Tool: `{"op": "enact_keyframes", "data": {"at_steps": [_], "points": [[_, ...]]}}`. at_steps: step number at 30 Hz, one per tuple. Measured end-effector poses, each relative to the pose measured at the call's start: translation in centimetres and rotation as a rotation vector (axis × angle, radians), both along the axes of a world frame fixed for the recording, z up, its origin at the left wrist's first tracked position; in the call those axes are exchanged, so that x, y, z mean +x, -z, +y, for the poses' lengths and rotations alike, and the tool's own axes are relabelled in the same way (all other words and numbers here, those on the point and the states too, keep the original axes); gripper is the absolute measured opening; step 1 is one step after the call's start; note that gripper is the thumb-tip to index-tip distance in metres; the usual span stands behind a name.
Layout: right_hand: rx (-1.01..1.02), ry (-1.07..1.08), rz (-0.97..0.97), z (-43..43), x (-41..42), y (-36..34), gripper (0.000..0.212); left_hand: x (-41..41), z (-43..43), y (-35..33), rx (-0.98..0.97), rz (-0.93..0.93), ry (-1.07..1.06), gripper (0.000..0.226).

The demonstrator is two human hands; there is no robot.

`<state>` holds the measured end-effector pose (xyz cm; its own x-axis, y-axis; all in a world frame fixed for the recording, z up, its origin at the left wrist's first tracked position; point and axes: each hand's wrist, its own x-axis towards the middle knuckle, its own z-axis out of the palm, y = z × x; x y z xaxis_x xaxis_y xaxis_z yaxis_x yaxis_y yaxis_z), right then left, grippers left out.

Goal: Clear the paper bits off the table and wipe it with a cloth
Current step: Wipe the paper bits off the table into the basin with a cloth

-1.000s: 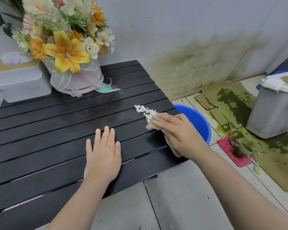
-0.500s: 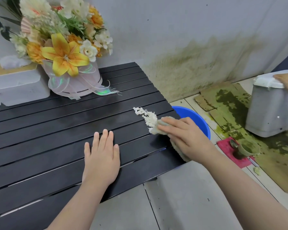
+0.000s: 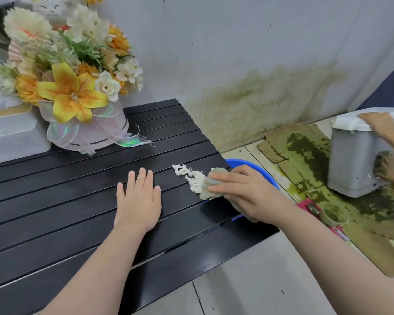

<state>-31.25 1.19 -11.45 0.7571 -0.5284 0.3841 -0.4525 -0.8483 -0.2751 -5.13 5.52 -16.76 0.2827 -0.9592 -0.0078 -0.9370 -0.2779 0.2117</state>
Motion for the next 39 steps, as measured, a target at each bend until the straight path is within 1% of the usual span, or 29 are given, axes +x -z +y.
{"op": "enact_keyframes", "data": {"at_steps": [2,5,7,11,13,14,17,18,19,21,24,25,27,30,32,34,35,36,39], "points": [[0.014,-0.079,-0.006,1.1,0.0,0.5,0.029,0.1,0.0,0.2,0.004,-0.002,0.003,0.054],[-0.017,-0.188,0.118,2.9,0.0,2.4,0.029,0.1,0.0,0.3,0.001,-0.012,0.005,0.054],[-0.023,-0.170,0.133,2.1,-0.3,2.9,0.028,0.2,0.0,0.3,-0.004,-0.019,0.008,0.054],[0.076,-0.047,0.126,-0.5,-0.5,2.1,0.029,0.0,0.1,0.1,0.006,-0.023,0.026,0.054],[0.134,0.040,0.075,-1.1,-0.9,1.6,0.032,0.3,-0.2,-0.2,-0.005,0.001,0.025,0.053],[0.156,0.086,0.016,-1.2,-1.0,1.3,0.033,0.7,-0.4,-0.4,-0.031,0.021,0.021,0.051],[0.173,0.280,-0.237,-0.4,0.7,0.4,0.036,2.4,-1.2,-1.1,-0.122,0.054,0.004,0.046],[0.153,0.314,-0.277,0.2,2.1,0.2,0.037,2.7,-1.5,-1.1,-0.103,0.031,0.003,0.048],[0.118,0.315,-0.276,0.9,3.9,0.4,0.038,3.0,-1.7,-0.9,-0.060,0.008,0.003,0.050],[0.007,0.269,-0.144,2.3,7.6,1.3,0.037,3.1,-2.1,-0.4,0.013,-0.005,0.000,0.052],[-0.086,0.272,0.074,3.2,9.9,2.6,0.037,3.2,-2.0,0.0,0.017,0.000,0.011,0.053],[-0.098,0.279,0.096,2.7,9.6,2.8,0.040,3.3,-2.0,0.0,0.009,-0.001,0.015,0.053],[-0.059,0.300,0.123,1.2,8.2,2.8,0.041,3.4,-2.0,0.1,-0.004,0.001,0.018,0.053],[0.019,0.420,0.168,-1.8,5.4,2.4,0.036,3.2,-2.0,0.1,-0.005,0.003,0.020,0.053],[0.077,0.454,0.063,-2.6,4.4,1.7,0.032,3.2,-1.9,0.0,-0.003,0.001,0.019,0.053],[0.056,0.414,-0.077,-2.5,4.5,1.1,0.030,3.2,-2.0,0.0,-0.001,0.003,0.016,0.053],[0.027,0.369,-0.100,-2.1,4.9,1.1,0.030,3.2,-2.0,0.0,0.002,0.004,0.015,0.053],[-0.005,0.313,-0.088,-1.6,5.4,1.3,0.030,3.1,-2.0,0.0,0.004,0.003,0.015,0.053],[-0.096,0.144,0.042,0.0,6.6,2.8,0.031,3.2,-2.0,0.0,-0.002,-0.003,0.017,0.053]]}}
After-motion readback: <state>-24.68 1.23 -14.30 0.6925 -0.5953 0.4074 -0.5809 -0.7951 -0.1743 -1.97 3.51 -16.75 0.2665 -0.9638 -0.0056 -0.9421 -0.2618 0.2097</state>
